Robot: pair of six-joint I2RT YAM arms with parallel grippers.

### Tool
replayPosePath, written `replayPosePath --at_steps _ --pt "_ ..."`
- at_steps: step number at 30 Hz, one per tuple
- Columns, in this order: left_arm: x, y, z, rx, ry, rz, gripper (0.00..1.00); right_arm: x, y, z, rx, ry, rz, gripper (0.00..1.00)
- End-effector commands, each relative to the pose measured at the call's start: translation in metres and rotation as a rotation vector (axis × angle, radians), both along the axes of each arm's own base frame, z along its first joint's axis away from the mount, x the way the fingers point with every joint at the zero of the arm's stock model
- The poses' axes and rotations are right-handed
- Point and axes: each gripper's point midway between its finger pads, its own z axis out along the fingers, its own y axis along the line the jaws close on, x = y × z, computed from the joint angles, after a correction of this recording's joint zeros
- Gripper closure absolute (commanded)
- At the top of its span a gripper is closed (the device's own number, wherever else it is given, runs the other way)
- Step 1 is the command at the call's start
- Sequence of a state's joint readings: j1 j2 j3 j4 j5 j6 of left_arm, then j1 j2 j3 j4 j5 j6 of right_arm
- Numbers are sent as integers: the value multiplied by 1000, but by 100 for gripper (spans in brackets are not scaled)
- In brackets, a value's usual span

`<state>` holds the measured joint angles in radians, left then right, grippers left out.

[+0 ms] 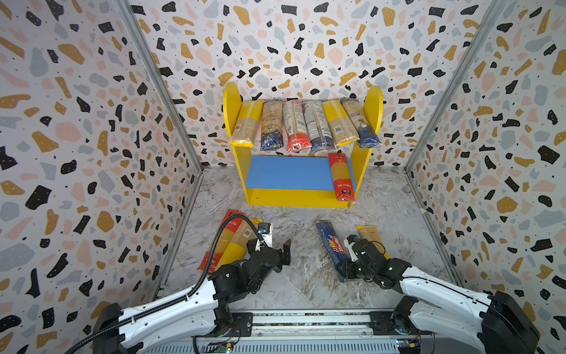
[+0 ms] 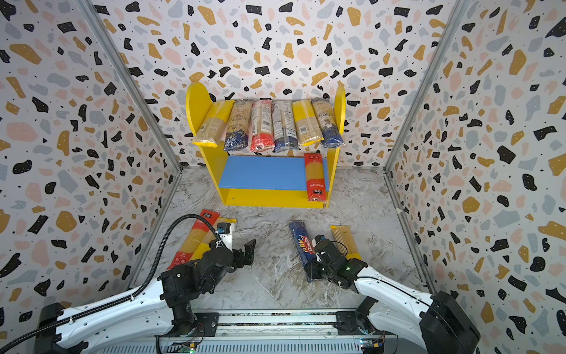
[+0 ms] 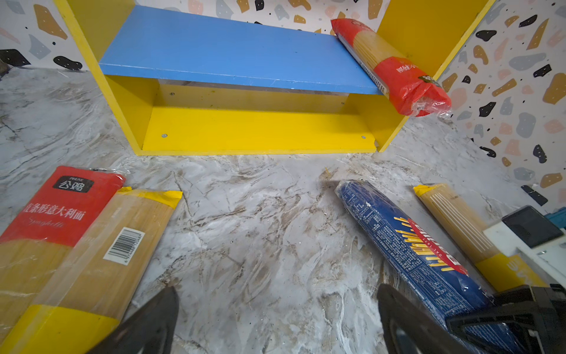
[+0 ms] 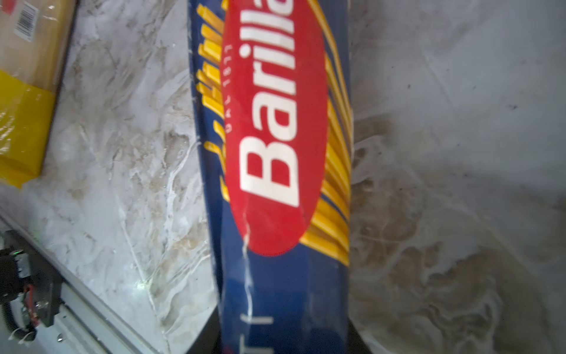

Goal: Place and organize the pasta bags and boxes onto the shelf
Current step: 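Close the right gripper on the Barilla box's end and lift it, then carry the Barilla box upright to the blue shelf beside the red-topped bag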

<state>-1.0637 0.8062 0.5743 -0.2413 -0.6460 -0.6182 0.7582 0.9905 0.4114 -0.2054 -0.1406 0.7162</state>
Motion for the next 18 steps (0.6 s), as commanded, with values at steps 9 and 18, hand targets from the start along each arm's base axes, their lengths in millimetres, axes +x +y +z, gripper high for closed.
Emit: replayPosePath --at_steps 9,18 --pt "1 8 25 -27 -40 35 0 28 45 113 272 -256 93 75" --pt "1 13 34 -25 -56 51 1 56 63 185 264 -413 138 75"
